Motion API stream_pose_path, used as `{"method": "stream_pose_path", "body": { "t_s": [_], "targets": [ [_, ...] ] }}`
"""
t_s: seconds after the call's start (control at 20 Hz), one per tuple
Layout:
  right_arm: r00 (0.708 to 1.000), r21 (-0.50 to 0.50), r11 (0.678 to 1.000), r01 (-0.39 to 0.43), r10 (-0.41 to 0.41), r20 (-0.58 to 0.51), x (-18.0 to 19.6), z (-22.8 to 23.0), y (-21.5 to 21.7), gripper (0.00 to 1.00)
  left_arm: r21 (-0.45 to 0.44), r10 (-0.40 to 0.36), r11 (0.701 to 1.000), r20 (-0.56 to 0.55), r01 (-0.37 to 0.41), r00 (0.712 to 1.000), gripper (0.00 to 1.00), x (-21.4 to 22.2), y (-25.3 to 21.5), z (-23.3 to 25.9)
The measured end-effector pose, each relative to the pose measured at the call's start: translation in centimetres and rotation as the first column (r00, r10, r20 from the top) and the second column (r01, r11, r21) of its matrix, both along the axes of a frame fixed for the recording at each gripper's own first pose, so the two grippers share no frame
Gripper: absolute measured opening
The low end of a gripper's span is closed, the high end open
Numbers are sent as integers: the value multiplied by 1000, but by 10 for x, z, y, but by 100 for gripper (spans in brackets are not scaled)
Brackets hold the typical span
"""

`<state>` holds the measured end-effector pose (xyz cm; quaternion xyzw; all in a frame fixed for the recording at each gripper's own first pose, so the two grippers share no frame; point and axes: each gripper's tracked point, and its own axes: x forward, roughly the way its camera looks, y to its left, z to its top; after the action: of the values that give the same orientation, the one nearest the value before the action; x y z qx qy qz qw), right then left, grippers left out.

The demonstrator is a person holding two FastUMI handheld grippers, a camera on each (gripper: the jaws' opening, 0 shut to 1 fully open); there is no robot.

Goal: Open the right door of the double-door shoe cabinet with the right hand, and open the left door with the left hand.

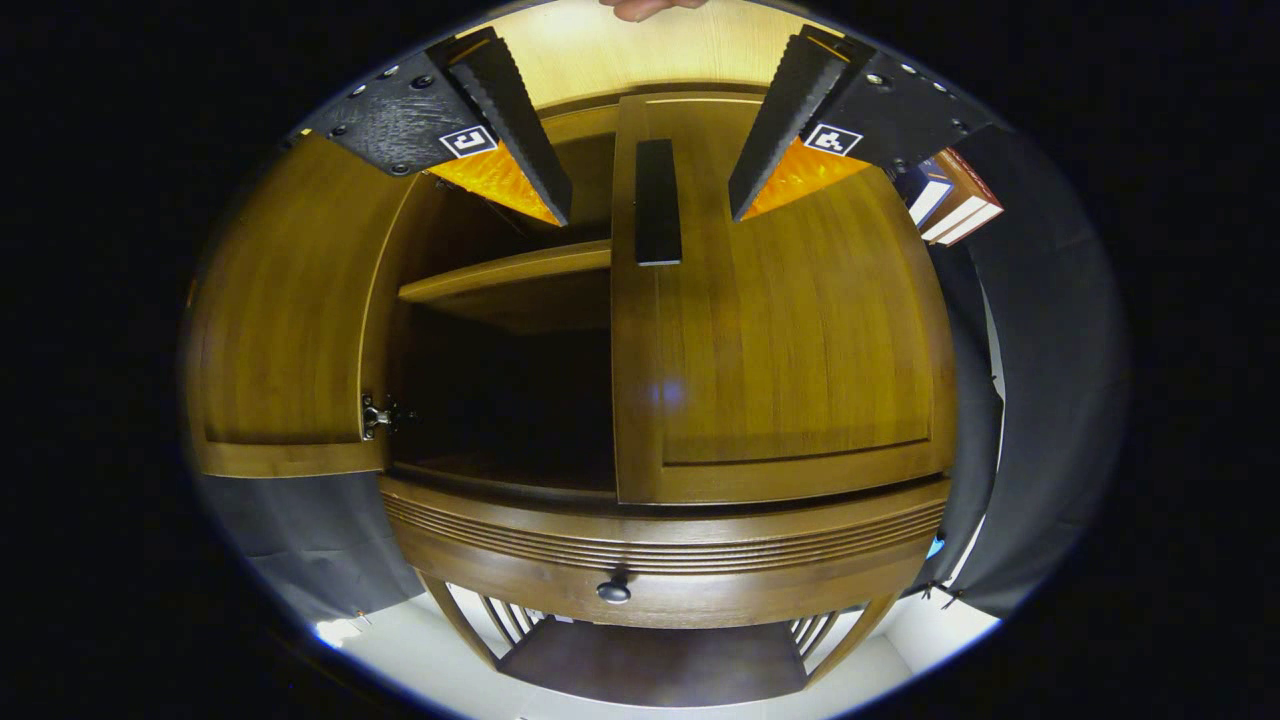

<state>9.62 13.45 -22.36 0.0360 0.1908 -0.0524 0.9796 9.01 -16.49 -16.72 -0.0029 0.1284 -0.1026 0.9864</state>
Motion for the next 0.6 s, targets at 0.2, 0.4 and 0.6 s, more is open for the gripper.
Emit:
{"method": "stream_pose_path", "body": {
  "t_s": [0.2, 0.4, 0.6],
  "targets": [
    [1000, -4, 1000, -28, 28, 7, 2, 9, 18, 23, -34, 2, 999, -31, -3, 1000, 95, 9, 3, -18],
    [998, -23, 998, -57, 57, -22, -1, 4, 35, 43, 19, 21, 1000, -45, -20, 999, 95, 18, 8, -43],
    [995, -32, 995, -92, 91, -29, -3, 5, 47, 46, 18, 29, 999, -56, -28, 998, 96, 31, 6, -60]
  ]
}}
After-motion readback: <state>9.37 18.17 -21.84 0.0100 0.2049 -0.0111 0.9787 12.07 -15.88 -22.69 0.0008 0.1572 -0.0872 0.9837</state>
